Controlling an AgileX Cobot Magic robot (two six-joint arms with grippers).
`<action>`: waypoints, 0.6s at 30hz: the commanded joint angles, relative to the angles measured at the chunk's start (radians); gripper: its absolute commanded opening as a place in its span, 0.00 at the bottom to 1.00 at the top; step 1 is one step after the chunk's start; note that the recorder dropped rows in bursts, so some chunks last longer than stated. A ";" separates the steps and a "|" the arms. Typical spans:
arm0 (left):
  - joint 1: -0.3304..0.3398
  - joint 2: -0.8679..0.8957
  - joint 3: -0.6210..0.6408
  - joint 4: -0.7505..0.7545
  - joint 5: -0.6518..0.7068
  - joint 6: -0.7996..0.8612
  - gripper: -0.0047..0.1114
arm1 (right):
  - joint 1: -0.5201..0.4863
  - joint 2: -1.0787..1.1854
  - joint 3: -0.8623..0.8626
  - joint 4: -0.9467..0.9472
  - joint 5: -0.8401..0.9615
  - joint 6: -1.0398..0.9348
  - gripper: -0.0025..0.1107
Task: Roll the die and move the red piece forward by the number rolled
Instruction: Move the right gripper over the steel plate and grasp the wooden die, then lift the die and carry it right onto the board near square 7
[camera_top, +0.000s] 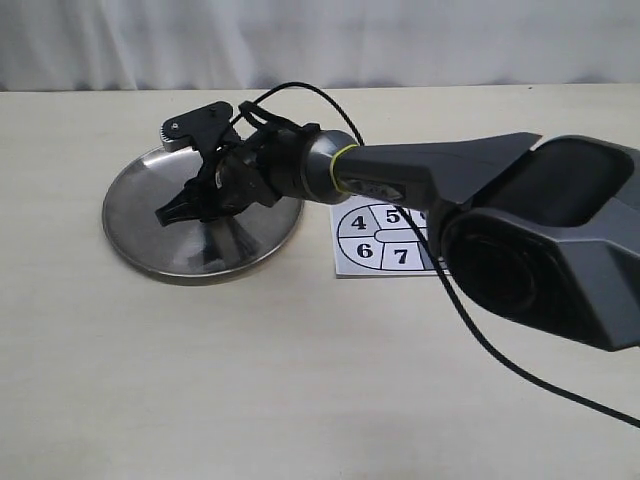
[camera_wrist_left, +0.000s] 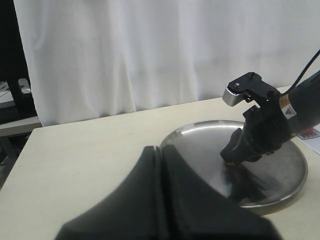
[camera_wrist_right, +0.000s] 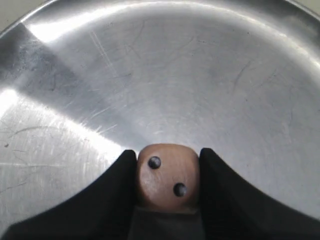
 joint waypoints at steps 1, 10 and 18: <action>-0.001 -0.001 0.002 -0.004 -0.005 -0.002 0.04 | -0.008 -0.042 -0.005 -0.024 0.061 -0.010 0.06; -0.001 -0.001 0.002 -0.004 -0.005 -0.002 0.04 | -0.062 -0.281 -0.038 -0.231 0.475 -0.010 0.06; -0.001 -0.001 0.002 -0.004 -0.005 -0.002 0.04 | -0.229 -0.396 -0.006 -0.231 0.670 -0.008 0.06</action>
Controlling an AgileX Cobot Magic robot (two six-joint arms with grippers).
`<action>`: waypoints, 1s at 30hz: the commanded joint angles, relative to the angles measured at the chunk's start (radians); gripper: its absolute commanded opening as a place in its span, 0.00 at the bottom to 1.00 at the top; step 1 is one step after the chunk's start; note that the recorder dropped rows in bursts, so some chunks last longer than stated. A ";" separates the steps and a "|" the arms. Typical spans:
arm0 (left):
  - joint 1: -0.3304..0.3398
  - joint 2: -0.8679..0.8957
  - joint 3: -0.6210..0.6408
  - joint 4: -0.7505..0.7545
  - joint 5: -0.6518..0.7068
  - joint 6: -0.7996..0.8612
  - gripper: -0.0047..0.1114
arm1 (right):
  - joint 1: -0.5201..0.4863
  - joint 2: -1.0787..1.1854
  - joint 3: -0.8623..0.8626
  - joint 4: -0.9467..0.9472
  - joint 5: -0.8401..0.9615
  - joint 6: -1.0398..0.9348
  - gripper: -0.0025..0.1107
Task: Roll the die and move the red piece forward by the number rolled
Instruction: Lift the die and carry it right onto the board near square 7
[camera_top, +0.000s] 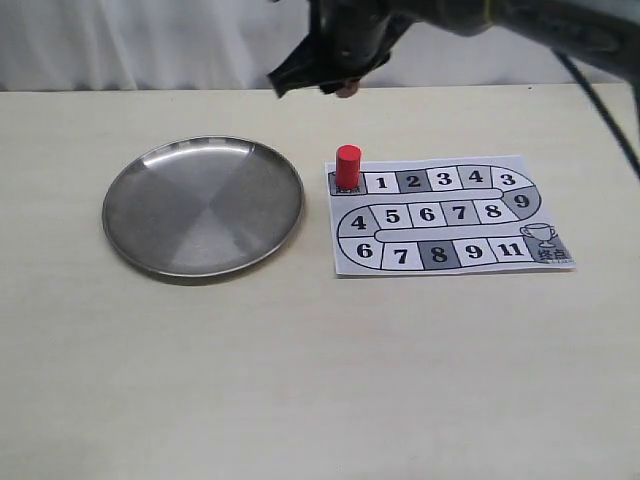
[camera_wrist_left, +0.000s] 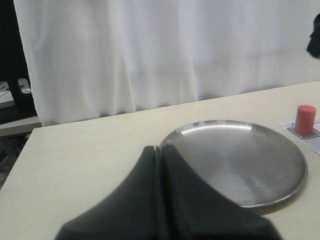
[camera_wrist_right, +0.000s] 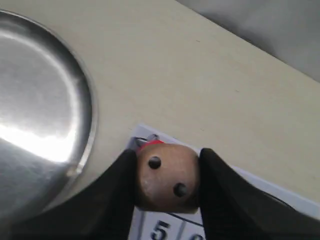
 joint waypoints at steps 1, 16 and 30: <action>-0.001 -0.001 0.002 -0.004 -0.005 -0.002 0.04 | -0.110 -0.032 0.041 0.039 0.074 -0.004 0.06; -0.001 -0.001 0.002 -0.004 -0.005 -0.002 0.04 | -0.278 0.071 0.240 0.180 -0.034 -0.004 0.06; -0.001 -0.001 0.002 -0.004 -0.005 -0.002 0.04 | -0.232 0.069 0.228 0.041 -0.030 0.080 0.79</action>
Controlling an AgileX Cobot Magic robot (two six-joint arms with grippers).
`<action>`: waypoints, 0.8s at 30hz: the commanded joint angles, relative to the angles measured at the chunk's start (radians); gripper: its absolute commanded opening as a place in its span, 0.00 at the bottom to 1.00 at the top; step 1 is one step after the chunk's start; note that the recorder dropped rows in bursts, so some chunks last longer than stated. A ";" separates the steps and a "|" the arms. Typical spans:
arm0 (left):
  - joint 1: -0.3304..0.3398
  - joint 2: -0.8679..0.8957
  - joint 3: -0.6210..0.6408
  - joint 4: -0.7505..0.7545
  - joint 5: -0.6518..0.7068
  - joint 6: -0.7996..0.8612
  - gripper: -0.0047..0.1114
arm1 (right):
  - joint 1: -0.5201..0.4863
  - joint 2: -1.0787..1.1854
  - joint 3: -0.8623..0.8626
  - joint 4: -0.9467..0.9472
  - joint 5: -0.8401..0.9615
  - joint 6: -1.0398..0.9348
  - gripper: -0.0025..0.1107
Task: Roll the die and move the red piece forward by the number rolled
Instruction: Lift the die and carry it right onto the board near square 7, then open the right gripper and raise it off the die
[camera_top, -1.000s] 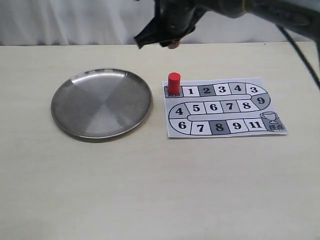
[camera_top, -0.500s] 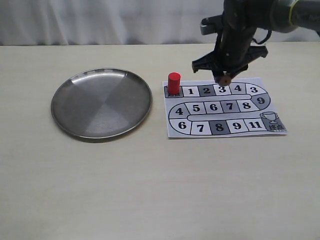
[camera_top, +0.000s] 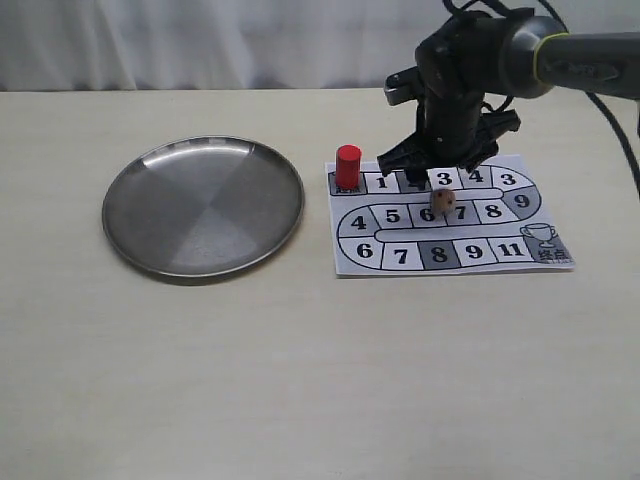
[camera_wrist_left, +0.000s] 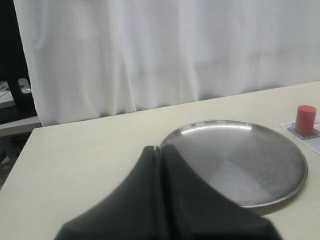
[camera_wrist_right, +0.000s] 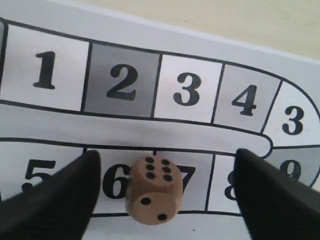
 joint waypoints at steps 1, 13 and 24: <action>-0.001 -0.001 0.002 -0.004 -0.005 -0.002 0.04 | 0.003 -0.055 -0.016 -0.011 0.009 0.015 0.81; -0.001 -0.001 0.002 -0.004 -0.005 -0.002 0.04 | 0.001 -0.275 -0.021 -0.026 0.019 0.011 0.52; -0.001 -0.001 0.002 -0.004 -0.005 -0.002 0.04 | -0.104 -0.284 0.088 0.148 -0.023 -0.053 0.06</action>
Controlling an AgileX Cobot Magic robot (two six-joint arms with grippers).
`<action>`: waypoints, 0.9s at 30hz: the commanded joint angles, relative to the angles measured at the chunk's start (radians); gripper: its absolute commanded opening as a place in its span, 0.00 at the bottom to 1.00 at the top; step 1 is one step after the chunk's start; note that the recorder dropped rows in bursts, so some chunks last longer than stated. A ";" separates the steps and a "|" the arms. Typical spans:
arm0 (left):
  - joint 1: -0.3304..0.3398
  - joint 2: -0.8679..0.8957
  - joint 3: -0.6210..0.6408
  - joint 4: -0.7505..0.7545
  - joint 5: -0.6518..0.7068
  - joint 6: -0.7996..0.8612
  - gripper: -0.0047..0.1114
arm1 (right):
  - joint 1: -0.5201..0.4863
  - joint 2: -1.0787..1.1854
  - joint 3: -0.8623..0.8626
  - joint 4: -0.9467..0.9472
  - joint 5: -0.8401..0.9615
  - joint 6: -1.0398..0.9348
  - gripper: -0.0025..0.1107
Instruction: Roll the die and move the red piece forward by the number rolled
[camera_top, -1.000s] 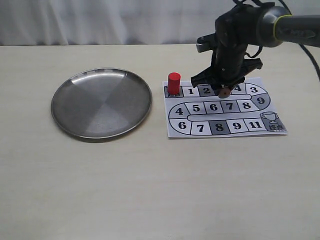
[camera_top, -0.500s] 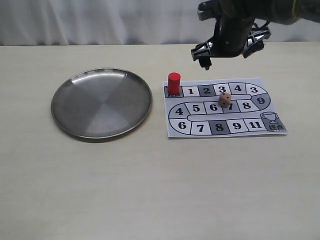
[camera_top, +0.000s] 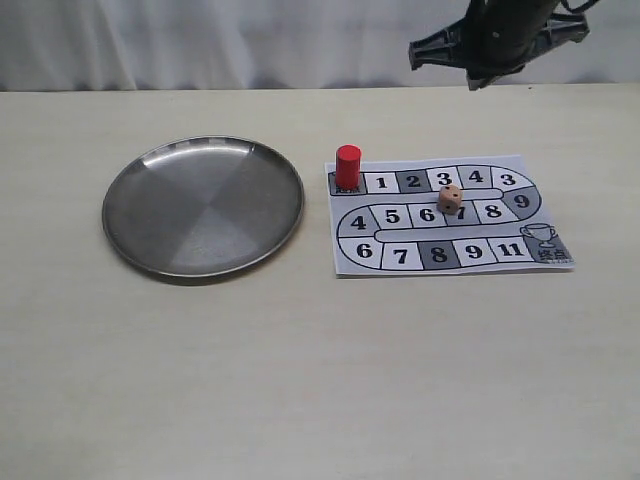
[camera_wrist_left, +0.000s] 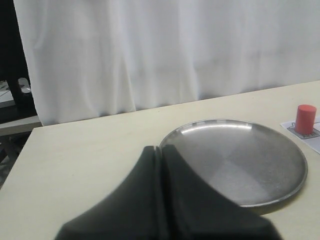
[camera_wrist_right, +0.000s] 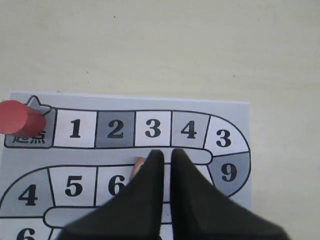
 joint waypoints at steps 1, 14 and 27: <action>-0.001 -0.001 0.002 -0.004 -0.007 -0.002 0.04 | -0.058 -0.005 0.104 0.081 -0.055 -0.058 0.06; -0.001 -0.001 0.002 -0.004 -0.007 -0.002 0.04 | -0.080 -0.005 0.527 0.100 -0.546 -0.066 0.06; -0.001 -0.001 0.002 -0.004 -0.007 -0.002 0.04 | -0.080 0.055 0.563 0.108 -0.616 -0.066 0.06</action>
